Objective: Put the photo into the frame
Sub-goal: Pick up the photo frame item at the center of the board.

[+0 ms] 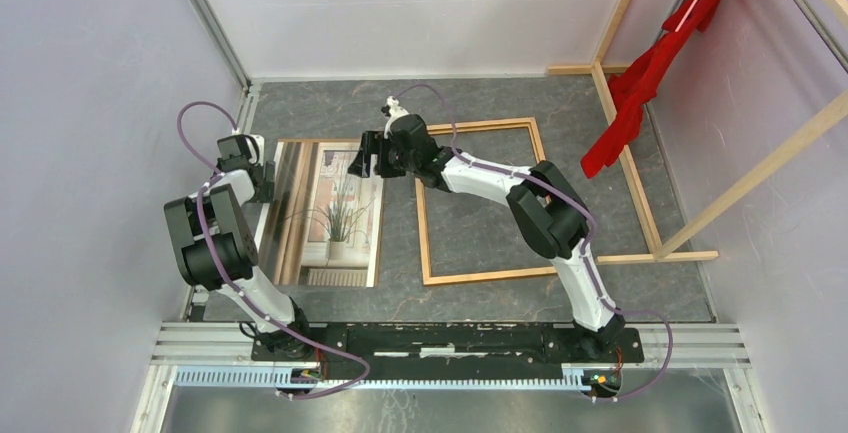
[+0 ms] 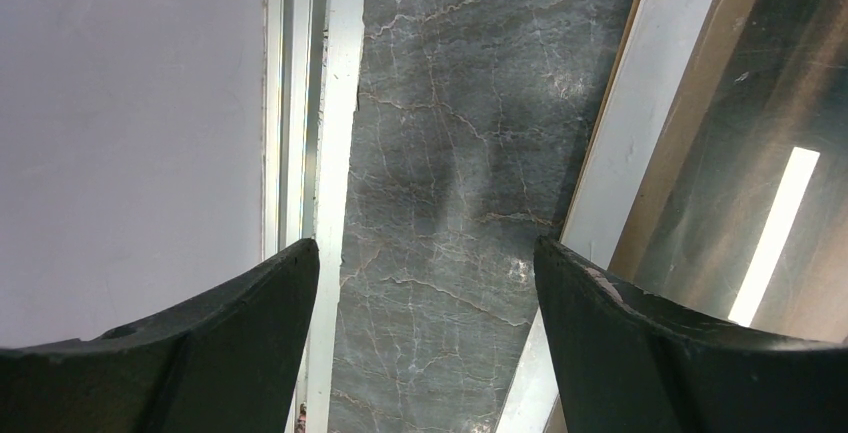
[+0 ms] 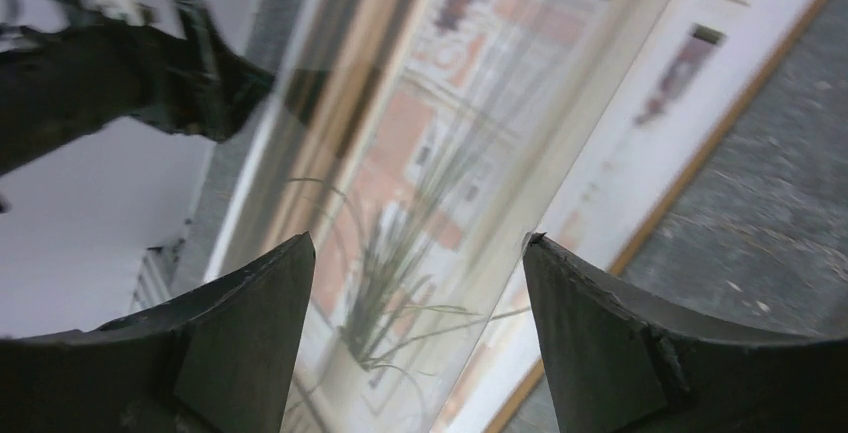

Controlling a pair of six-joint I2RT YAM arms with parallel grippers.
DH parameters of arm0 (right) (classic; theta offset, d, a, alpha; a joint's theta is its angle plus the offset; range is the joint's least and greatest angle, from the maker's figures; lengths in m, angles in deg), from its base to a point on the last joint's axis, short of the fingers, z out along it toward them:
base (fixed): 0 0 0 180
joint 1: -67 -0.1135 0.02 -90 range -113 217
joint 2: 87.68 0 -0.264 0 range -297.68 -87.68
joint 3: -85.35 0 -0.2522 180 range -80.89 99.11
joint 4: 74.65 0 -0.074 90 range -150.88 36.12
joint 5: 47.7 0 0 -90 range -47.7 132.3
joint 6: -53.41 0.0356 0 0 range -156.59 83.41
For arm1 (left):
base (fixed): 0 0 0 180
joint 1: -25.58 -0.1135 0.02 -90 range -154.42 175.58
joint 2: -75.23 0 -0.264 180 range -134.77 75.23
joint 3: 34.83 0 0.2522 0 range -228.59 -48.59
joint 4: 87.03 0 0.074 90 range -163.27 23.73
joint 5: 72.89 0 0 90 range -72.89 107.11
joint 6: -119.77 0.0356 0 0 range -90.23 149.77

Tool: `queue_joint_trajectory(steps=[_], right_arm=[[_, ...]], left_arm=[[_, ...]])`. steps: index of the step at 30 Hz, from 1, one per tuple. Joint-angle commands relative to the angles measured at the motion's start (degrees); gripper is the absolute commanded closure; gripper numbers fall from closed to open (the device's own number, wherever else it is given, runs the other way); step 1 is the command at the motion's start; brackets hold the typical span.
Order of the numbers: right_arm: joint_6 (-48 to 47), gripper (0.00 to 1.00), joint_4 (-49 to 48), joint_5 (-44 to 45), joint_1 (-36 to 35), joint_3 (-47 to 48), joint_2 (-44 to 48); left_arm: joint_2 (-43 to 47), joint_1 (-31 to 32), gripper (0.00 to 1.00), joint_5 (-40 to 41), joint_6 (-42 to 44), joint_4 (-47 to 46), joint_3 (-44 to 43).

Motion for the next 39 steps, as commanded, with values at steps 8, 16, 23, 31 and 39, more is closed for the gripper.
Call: queue_joint_trajectory(steps=[8,16,23,31,39], right_arm=[[8.18,0.18,-16.43,-11.04,-1.73,-1.81,3.34],[7.92,0.36,-14.32,-9.25,-1.62,-5.15,4.01],[5.73,0.83,-8.28,-8.14,-0.08,-2.65,4.65],[1.16,1.0,2.86,-13.84,7.32,1.2,13.67],[-10.84,1.0,26.4,-18.57,18.36,1.35,25.02]], left_arm=[[-0.64,1.32,0.14,-3.46,0.04,4.46,2.23],[-0.32,1.26,0.14,-3.37,-0.07,5.15,1.87],[0.52,1.09,0.12,-3.57,0.1,8.84,-1.22],[6.53,1.12,0.0,-6.77,2.55,18.43,-9.33],[10.86,11.02,0.0,-8.01,1.98,26.9,-16.23]])
